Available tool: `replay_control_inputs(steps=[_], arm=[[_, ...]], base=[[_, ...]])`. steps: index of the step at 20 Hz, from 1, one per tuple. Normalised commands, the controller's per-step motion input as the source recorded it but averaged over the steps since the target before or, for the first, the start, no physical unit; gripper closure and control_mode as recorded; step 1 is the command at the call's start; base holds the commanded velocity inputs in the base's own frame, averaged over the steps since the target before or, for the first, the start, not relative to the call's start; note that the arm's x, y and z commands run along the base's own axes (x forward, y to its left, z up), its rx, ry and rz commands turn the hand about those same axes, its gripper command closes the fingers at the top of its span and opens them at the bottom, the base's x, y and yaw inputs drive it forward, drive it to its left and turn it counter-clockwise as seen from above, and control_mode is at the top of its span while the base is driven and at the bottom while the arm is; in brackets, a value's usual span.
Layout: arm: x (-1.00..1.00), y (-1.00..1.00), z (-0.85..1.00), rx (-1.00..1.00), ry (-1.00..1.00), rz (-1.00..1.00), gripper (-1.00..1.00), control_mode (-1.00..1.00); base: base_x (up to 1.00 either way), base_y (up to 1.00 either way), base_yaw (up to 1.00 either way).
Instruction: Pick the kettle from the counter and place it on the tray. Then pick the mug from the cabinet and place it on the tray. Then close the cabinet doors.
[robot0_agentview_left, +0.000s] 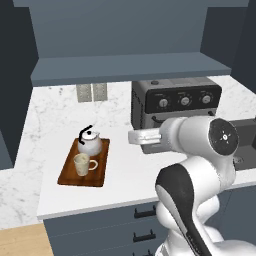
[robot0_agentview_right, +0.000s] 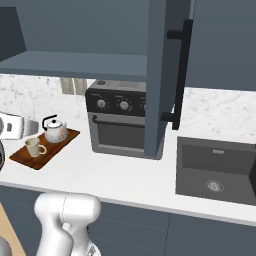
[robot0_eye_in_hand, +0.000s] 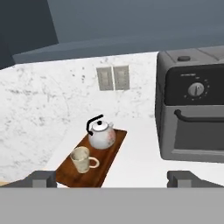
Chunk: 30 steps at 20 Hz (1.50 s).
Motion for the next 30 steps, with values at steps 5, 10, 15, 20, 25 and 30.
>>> replay_control_inputs(steps=[5, 10, 15, 20, 25, 30], arm=[[-0.38, -0.25, 0.27, 0.00, 0.00, -0.07, -1.00, -1.00], [-0.39, -0.29, 0.25, 0.01, 0.00, -0.05, -1.00, -1.00], [-0.28, -0.35, 0.26, 0.05, 0.00, -0.07, -1.00, -1.00], [-0.14, -0.29, 0.15, 0.01, 0.00, -0.16, -1.00, -1.00], [-0.01, -0.26, 0.15, 0.01, 0.00, -0.20, -1.00, -1.00], [-0.05, -0.24, 0.18, 0.03, 0.00, -0.19, -1.00, -1.00]], base=[[0.00, 0.00, 0.00], [0.00, 0.00, 0.00], [0.00, 0.00, 0.00], [0.00, 0.00, 0.00], [0.00, 0.00, 0.00], [0.00, 0.00, 0.00]])
